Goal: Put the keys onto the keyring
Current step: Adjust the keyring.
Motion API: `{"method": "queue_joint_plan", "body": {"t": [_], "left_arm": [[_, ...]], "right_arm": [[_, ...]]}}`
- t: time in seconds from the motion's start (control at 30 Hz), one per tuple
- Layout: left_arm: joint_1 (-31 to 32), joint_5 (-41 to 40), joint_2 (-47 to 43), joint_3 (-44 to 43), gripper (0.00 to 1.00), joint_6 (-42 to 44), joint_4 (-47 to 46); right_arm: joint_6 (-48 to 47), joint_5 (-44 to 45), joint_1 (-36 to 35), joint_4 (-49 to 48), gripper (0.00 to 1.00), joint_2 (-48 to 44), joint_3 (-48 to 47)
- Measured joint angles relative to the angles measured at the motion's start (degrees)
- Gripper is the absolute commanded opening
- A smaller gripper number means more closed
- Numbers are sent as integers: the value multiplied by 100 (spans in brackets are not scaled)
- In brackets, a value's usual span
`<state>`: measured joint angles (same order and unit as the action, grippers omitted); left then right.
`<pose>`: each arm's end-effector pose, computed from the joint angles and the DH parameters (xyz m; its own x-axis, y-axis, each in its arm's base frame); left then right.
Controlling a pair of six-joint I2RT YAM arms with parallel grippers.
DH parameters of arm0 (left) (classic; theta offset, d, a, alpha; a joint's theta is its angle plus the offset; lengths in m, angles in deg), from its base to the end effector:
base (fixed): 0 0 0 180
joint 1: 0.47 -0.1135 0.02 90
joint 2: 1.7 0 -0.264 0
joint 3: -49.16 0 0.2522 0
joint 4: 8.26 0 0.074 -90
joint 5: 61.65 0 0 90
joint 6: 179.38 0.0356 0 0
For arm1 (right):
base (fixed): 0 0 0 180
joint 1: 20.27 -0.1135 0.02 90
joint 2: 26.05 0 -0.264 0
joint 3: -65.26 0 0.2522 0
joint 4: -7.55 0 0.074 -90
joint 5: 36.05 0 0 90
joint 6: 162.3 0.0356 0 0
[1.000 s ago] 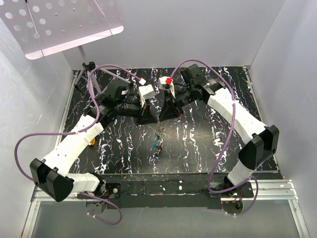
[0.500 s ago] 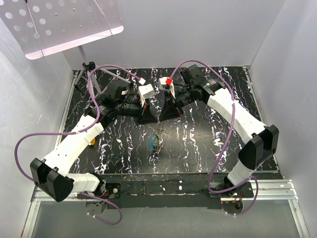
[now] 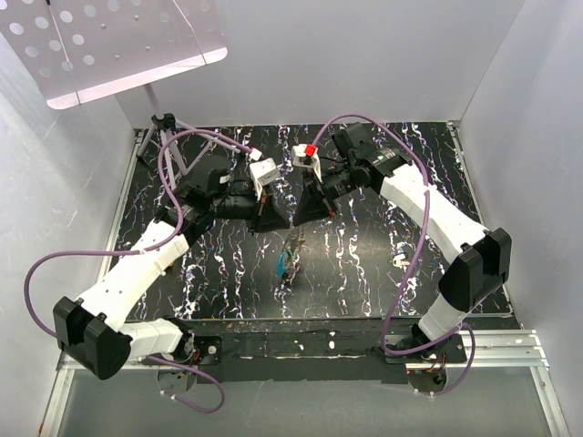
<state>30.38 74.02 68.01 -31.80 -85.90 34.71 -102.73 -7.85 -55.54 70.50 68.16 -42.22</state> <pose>0.2101 -0.1551 0.3583 -0.3971 0.2866 -0.8719 0.9065 0.2710 -0.3238 0.2624 0.2240 0.3654 -0.1627 -0.4082 -0.8983 -0.9520 -0.1742 0.2517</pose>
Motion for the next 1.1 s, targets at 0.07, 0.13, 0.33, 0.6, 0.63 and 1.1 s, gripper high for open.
{"method": "queue_joint_plan", "body": {"t": [0.07,0.13,0.33,0.6,0.63,1.1], "left_arm": [[-55,66,-120,291,30,-223,-334],[-118,170,-264,621,42,-470,-796],[-249,400,-997,1803,47,-968,-2516],[-476,179,-1832,3165,45,-1622,-4883],[-527,142,-1808,3235,44,-1770,-5147],[-654,378,-848,3694,38,-3475,-8258]], "right_arm": [[122,-22,2,-125,1,-13,120],[267,-52,22,-254,1,-31,249],[691,-317,243,-638,1,-101,496],[678,-713,337,-752,1,-291,551],[621,-772,337,-734,1,-308,551],[203,-1047,337,-540,1,-328,551]]}}
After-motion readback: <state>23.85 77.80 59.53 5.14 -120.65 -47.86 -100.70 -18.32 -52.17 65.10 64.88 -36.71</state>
